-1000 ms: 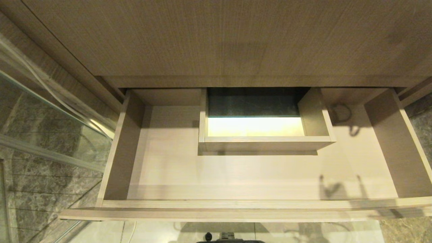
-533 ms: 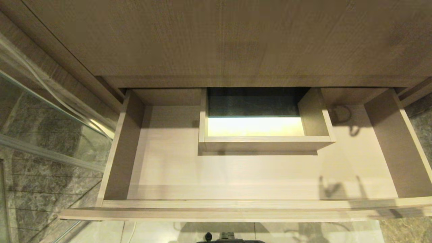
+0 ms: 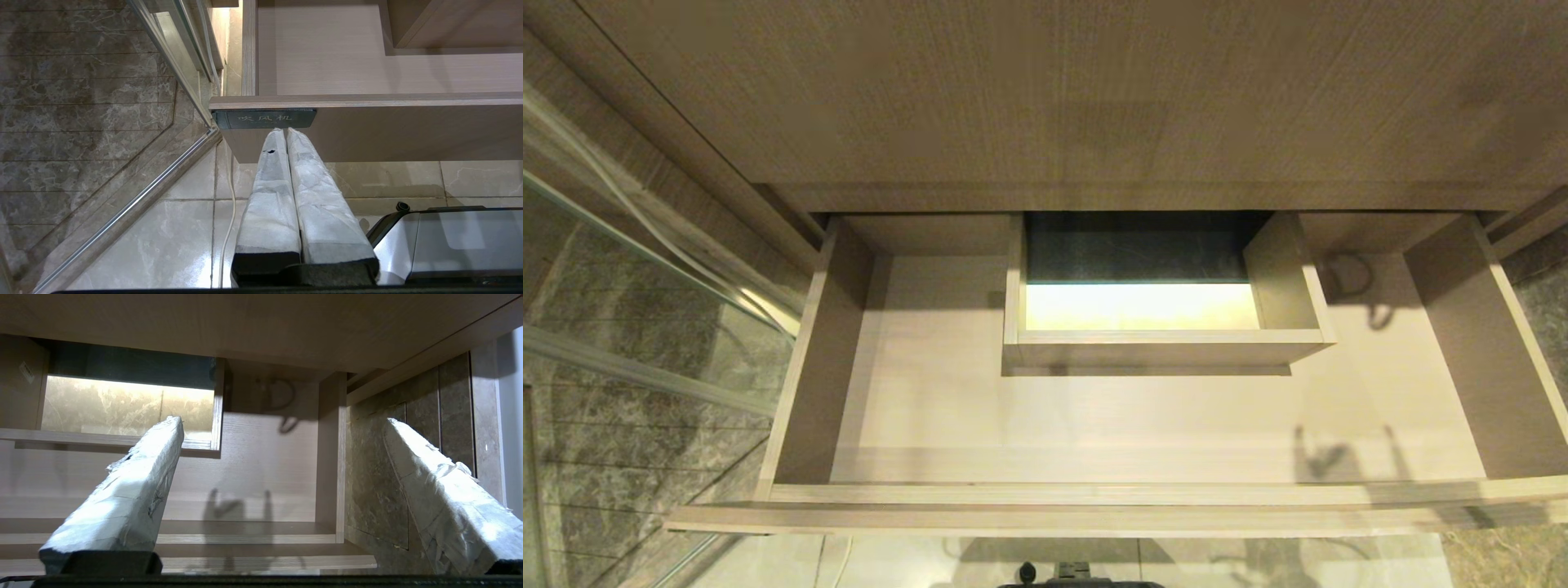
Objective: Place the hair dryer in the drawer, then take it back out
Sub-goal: Pick up the hairdryer
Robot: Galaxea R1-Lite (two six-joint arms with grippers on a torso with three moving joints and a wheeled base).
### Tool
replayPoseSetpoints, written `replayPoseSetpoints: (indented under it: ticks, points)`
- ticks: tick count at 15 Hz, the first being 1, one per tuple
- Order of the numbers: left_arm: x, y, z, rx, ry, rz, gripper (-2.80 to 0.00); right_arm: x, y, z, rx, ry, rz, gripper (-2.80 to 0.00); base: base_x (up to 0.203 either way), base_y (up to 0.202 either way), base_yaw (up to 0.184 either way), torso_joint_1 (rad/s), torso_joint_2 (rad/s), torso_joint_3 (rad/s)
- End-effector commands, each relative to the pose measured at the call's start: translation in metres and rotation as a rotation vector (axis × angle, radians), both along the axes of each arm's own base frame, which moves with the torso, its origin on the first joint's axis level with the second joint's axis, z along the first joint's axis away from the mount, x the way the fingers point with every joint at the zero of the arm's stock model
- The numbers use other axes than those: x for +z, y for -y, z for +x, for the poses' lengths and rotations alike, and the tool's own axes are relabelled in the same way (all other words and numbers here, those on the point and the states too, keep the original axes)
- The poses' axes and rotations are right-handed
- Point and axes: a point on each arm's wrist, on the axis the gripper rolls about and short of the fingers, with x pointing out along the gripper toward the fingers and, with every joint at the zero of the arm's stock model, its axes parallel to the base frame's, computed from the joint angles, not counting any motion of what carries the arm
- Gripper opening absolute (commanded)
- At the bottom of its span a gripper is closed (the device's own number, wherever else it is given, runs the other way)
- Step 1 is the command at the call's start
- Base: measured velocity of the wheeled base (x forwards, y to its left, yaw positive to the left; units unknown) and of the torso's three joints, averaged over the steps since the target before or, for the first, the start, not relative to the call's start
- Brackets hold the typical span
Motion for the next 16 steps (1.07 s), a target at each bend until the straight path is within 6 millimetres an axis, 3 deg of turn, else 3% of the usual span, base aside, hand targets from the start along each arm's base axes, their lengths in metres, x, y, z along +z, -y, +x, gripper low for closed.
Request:
replayPoseSetpoints:
  ticks: [1, 11, 16]
  points:
    - [0.0, 0.0, 0.0, 0.001, 0.001, 0.0, -2.8, 0.0005, 0.0, 0.0006, 0.001, -0.002, -0.002, 0.0, 0.0, 0.0, 0.0, 0.02, -0.02, -0.028]
    - [0.0001, 0.0, -0.0001, 0.0, 0.001, 0.0, -2.8, 0.0009, -0.0001, -0.001, 0.004, 0.003, -0.006, 0.0, 0.0, 0.0, 0.0, 0.176, -0.44, -0.187]
    - [0.0001, 0.0, -0.0001, -0.001, 0.001, 0.0, -2.8, 0.0009, -0.0001, 0.0, 0.002, 0.002, -0.007, 0.0, 0.0, 0.0, 0.0, 0.377, -0.46, -0.221]
